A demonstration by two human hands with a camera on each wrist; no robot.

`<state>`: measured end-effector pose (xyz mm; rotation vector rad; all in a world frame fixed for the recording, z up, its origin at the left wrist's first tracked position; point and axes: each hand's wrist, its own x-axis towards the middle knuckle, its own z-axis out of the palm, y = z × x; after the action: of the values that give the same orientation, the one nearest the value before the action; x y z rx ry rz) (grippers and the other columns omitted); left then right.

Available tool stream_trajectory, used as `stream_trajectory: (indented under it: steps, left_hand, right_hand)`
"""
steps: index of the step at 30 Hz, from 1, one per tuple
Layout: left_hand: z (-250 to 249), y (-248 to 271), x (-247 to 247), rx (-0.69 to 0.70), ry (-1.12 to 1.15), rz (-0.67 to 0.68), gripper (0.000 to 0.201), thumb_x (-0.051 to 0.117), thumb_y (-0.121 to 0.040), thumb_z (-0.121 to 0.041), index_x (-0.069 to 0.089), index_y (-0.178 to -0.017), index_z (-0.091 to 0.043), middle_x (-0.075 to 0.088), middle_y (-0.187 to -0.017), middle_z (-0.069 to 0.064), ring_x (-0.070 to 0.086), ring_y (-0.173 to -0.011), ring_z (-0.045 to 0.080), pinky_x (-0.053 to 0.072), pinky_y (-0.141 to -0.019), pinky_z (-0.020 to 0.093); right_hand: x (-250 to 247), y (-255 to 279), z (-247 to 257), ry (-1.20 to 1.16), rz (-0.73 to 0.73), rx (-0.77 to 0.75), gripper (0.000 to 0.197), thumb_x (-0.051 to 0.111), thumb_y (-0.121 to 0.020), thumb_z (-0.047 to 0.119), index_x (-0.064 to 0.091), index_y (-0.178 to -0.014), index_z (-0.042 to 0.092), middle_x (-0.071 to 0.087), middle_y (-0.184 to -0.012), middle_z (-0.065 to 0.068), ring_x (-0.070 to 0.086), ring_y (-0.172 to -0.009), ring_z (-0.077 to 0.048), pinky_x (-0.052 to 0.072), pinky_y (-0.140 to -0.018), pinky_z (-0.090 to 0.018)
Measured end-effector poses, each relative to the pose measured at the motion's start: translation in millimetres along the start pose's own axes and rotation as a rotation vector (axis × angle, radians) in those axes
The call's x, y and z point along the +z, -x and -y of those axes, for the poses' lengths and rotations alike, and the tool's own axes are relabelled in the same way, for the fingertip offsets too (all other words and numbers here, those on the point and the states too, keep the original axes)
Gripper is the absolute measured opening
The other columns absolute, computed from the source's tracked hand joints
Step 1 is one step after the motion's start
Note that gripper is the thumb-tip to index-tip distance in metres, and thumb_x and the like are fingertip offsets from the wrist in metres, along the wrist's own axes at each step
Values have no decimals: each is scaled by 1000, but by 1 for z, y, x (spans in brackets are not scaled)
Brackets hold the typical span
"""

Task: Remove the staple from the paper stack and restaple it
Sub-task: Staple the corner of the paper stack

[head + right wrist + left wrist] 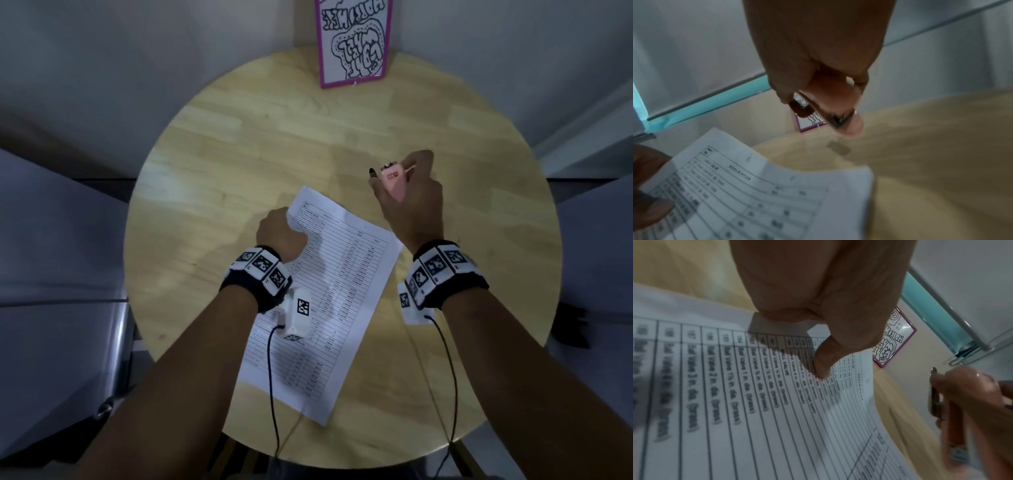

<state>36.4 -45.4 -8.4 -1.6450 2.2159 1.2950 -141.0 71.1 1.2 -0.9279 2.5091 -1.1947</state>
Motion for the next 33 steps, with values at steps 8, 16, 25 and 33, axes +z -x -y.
stream_trajectory:
  steps: [8, 16, 25, 33]
  left_hand:
    - [-26, 34, -26, 132, 86, -59, 14, 65, -84, -8, 65, -98, -7, 69, -98, 7, 64, -91, 27, 52, -74, 32]
    - [-99, 91, -98, 301, 167, -211, 24, 69, -80, -11, 66, -104, -11, 73, -101, 5, 67, -95, 24, 55, -80, 35]
    - [-184, 152, -191, 530, 189, -362, 23, 77, -74, -11, 68, -95, -10, 74, -93, 3, 68, -84, 21, 54, -71, 27]
    - [-203, 186, -234, 624, 243, -392, 26, 86, -70, -17, 76, -93, -13, 77, -89, 0, 71, -79, 15, 59, -76, 31]
  right_hand:
    - [-22, -18, 105, -624, -114, 105, 45, 65, -96, 45, 63, -86, 2, 68, -66, -4, 67, -56, -30, 55, -46, -51]
    - [-72, -18, 218, -1102, -349, 114, 26, 55, -106, 23, 58, -84, 10, 61, -72, -23, 66, -57, -34, 49, -41, -55]
    - [-147, -35, 316, -1138, -357, -38, 31, 59, -105, 23, 57, -75, 13, 60, -65, -15, 64, -53, -32, 58, -51, -38]
    - [-186, -29, 357, -1138, -227, -99, 29, 60, -104, 26, 55, -83, 7, 62, -58, 0, 64, -50, -21, 60, -56, -40]
